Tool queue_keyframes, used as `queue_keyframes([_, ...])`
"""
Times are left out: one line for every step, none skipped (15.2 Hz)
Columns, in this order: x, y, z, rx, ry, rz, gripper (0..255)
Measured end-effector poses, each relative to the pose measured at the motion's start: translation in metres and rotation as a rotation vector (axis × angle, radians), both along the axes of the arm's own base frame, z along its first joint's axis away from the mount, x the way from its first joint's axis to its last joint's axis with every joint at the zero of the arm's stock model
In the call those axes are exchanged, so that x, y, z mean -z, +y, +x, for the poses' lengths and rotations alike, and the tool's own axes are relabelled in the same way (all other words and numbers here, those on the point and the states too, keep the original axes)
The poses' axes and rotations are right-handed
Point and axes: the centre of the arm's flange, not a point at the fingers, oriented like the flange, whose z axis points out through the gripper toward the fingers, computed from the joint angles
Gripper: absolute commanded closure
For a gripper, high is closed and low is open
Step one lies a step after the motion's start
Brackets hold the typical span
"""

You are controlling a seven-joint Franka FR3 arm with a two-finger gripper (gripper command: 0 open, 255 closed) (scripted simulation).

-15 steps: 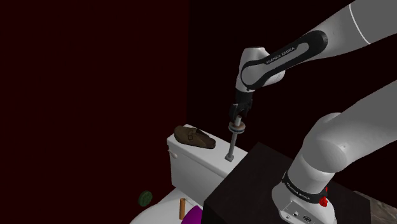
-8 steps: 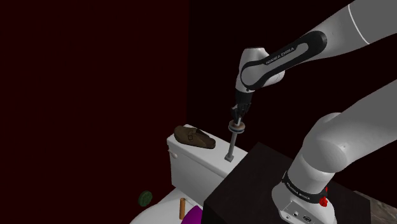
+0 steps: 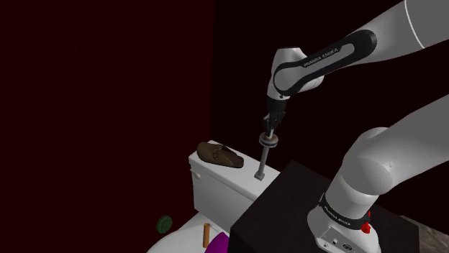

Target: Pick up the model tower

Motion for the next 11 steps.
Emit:
queue_keyframes([-0.005,-0.001,0.000,0.000,0.000,0.000,255])
queue_keyframes([-0.012,-0.002,0.001,0.000,0.000,0.000,255])
queue_keyframes([-0.017,-0.002,0.001,0.000,0.000,0.000,255])
queue_keyframes([-0.024,-0.002,0.000,0.000,0.000,0.000,255])
queue_keyframes([-0.029,-0.002,-0.001,0.000,0.000,0.000,255])
queue_keyframes([-0.033,-0.002,-0.001,0.000,0.000,0.000,255])
queue_keyframes([-0.038,-0.002,0.000,0.000,0.000,0.000,255])
queue_keyframes([-0.043,-0.002,0.000,0.000,0.000,0.000,255])
queue_keyframes([-0.048,-0.002,0.000,0.000,0.000,0.000,255])
queue_keyframes([-0.054,-0.001,0.001,0.000,0.000,0.000,255])
queue_keyframes([-0.057,-0.001,0.000,0.000,0.000,0.000,255])
